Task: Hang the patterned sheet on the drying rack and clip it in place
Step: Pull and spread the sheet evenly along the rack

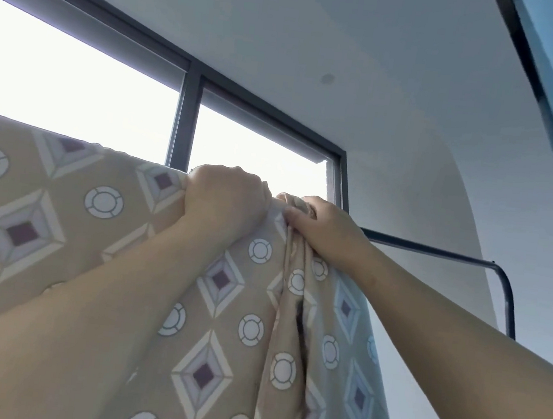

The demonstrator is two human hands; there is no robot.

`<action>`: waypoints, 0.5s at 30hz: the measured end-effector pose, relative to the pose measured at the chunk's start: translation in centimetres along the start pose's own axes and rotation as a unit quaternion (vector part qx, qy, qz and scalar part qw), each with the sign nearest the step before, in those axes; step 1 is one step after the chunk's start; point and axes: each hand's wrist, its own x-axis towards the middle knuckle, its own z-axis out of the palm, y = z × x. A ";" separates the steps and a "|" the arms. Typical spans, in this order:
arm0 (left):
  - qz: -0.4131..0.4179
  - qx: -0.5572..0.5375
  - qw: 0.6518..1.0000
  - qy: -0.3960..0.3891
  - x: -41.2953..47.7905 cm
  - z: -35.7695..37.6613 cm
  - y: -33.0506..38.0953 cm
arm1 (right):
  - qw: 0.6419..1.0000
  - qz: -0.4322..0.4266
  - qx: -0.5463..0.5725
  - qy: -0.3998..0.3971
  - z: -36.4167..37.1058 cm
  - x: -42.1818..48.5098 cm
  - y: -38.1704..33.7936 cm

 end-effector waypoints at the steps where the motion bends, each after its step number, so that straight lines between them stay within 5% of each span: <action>1: 0.000 0.000 1.000 0.003 -0.1 -0.1 -0.2 | 1.000 -0.008 -0.014 -0.004 0.0 -0.2 -0.2; 6: 0.001 0.017 0.999 0.028 -0.5 -0.3 -0.4 | 0.993 -0.034 -0.109 0.022 -0.6 -0.7 -0.2; 11: -0.006 0.048 0.998 0.045 -0.5 -1.3 0.2 | 0.957 -0.100 -0.229 0.149 -0.8 -0.9 -1.9; 15: 0.005 0.035 0.998 0.049 -0.5 -1.5 0.4 | 0.958 -0.080 -0.239 0.133 -2.0 -0.2 -2.5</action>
